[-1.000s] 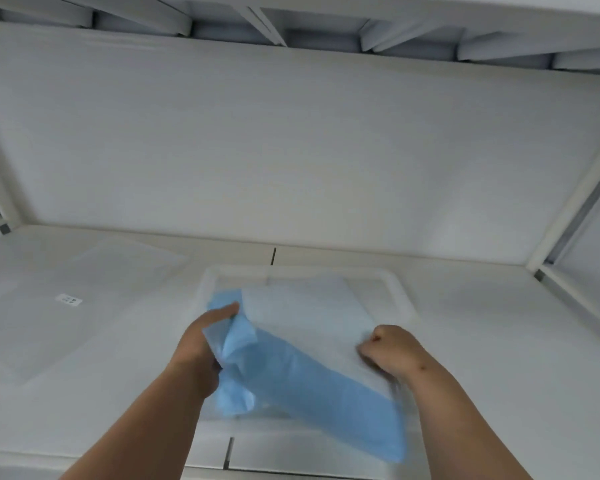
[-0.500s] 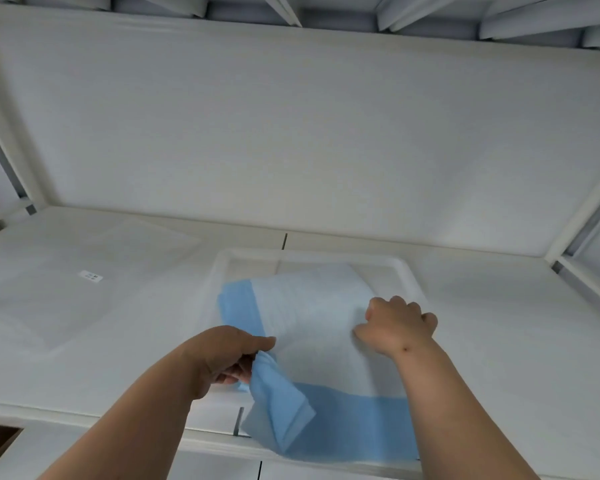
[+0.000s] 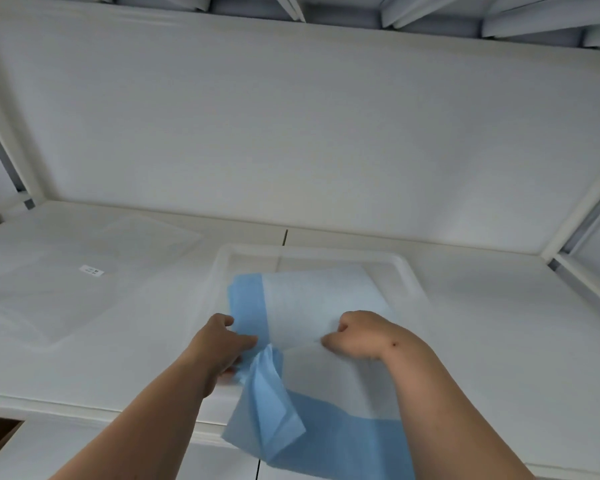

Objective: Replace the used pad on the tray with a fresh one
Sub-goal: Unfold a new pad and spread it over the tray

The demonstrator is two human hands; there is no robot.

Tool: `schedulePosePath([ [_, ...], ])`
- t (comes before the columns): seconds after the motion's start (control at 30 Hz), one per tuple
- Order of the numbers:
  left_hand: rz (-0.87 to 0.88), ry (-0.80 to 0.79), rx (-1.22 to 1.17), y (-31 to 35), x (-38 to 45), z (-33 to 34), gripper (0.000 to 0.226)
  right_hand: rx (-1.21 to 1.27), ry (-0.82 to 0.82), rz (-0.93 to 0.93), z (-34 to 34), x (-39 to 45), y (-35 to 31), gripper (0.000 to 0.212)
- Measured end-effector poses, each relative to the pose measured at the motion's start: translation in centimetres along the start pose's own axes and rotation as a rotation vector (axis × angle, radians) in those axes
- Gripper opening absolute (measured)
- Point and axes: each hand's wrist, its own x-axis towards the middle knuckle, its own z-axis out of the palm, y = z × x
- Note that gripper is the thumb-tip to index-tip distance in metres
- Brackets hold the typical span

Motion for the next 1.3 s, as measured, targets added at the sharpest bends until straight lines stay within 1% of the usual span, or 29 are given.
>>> schedulePosePath([
  [0.07, -0.038, -0.013, 0.018, -0.1, 0.3, 0.0, 0.059, 0.026, -0.066, -0.074, 0.1, -0.6, -0.6, 0.035],
  [0.1, -0.038, -0.021, 0.030, -0.1, 0.3, -0.1, 0.045, 0.024, -0.088, -0.096, 0.0, -1.0, -0.8, 0.036],
  [0.13, -0.029, -0.012, 0.045, -0.2, 0.5, -0.1, 0.024, 0.017, -0.103, -0.110, -0.2, -1.3, -1.0, 0.037],
  [0.17, -0.019, 0.008, 0.064, -0.1, 0.4, -0.1, 0.012, 0.004, -0.109, -0.118, -0.4, -1.6, -1.2, 0.038],
  [0.2, -0.002, 0.023, 0.081, -0.1, 0.6, 0.0, 0.024, -0.007, -0.107, -0.122, -0.7, -1.9, -1.5, 0.040],
  [0.23, 0.022, 0.030, 0.093, -0.1, 0.7, 0.1, 0.031, -0.007, -0.098, -0.126, -0.9, -2.1, -1.7, 0.041],
  [0.3, 0.086, 0.061, 0.116, 0.3, 0.7, 0.5, 0.037, 0.037, -0.062, -0.144, -1.3, -2.3, -2.1, 0.037],
  [0.37, 0.164, 0.082, 0.130, 0.9, 0.6, 0.6, 0.039, 0.159, -0.016, -0.148, -1.5, -2.4, -2.4, 0.029],
  [0.43, 0.193, 0.096, 0.079, 1.6, 0.4, 0.6, 0.032, 0.239, 0.023, -0.154, -1.5, -2.5, -2.7, 0.027],
  [0.5, 0.209, 0.055, -0.064, 2.5, -0.2, 0.6, 0.022, 0.280, 0.031, -0.154, -1.2, -2.4, -3.0, 0.034],
  [0.57, 0.227, -0.044, -0.172, 3.4, -0.7, 0.7, 0.024, 0.348, 0.003, -0.150, -0.8, -2.3, -3.4, 0.045],
  [0.67, 0.288, -0.177, -0.190, 4.6, -1.3, 1.4, 0.018, 0.435, -0.086, -0.168, -0.1, -2.2, -4.3, 0.074],
  [0.7, 0.312, -0.190, -0.193, 5.0, -1.6, 1.7, 0.017, 0.449, -0.107, -0.183, 0.1, -2.3, -4.5, 0.077],
  [0.73, 0.335, -0.195, -0.186, 5.2, -1.8, 2.0, 0.017, 0.472, -0.111, -0.204, 0.3, -2.3, -4.7, 0.069],
  [0.8, 0.362, -0.194, -0.111, 5.6, -2.2, 2.8, 0.013, 0.536, -0.105, -0.250, 0.5, -2.6, -5.2, 0.031],
  [0.83, 0.371, -0.208, -0.081, 5.7, -2.4, 3.2, 0.010, 0.558, -0.070, -0.276, 0.6, -2.5, -5.4, 0.022],
  [0.9, 0.381, -0.251, -0.075, 5.5, -2.6, 3.7, 0.009, 0.537, 0.072, -0.268, 0.8, -2.0, -5.8, 0.012],
  [0.93, 0.383, -0.265, -0.078, 5.5, -2.6, 3.9, 0.010, 0.540, 0.124, -0.232, 1.0, -1.7, -5.8, 0.011],
  [0.97, 0.393, -0.262, -0.070, 5.4, -2.6, 3.9, 0.011, 0.560, 0.160, -0.175, 1.2, -1.3, -5.7, 0.016],
  [1.0, 0.410, -0.226, -0.051, 5.3, -2.5, 3.9, 0.011, 0.590, 0.193, -0.103, 1.4, -0.9, -5.3, 0.021],
  [1.03, 0.424, -0.154, -0.033, 5.2, -2.4, 3.7, 0.010, 0.649, 0.209, -0.037, 1.7, -0.6, -4.9, 0.023],
  [1.1, 0.414, 0.051, 0.001, 4.7, -1.4, 3.1, 0.008, 0.838, 0.229, 0.063, 2.0, -0.1, -4.0, 0.022],
  [1.13, 0.376, 0.145, 0.018, 4.1, -0.6, 2.5, 0.011, 0.941, 0.227, 0.104, 2.0, 0.0, -3.7, 0.022],
  [1.17, 0.320, 0.218, 0.046, 3.5, 0.1, 1.9, 0.021, 1.020, 0.225, 0.131, 1.9, 0.0, -3.4, 0.022],
  [1.23, 0.177, 0.286, 0.153, 2.0, 1.3, 0.9, 0.045, 1.073, 0.233, 0.141, 1.5, -0.1, -3.0, 0.020],
  [1.3, 0.088, 0.250, 0.264, 0.8, 1.8, 0.5, 0.058, 1.087, 0.245, 0.125, 1.2, -0.2, -2.9, 0.019],
])
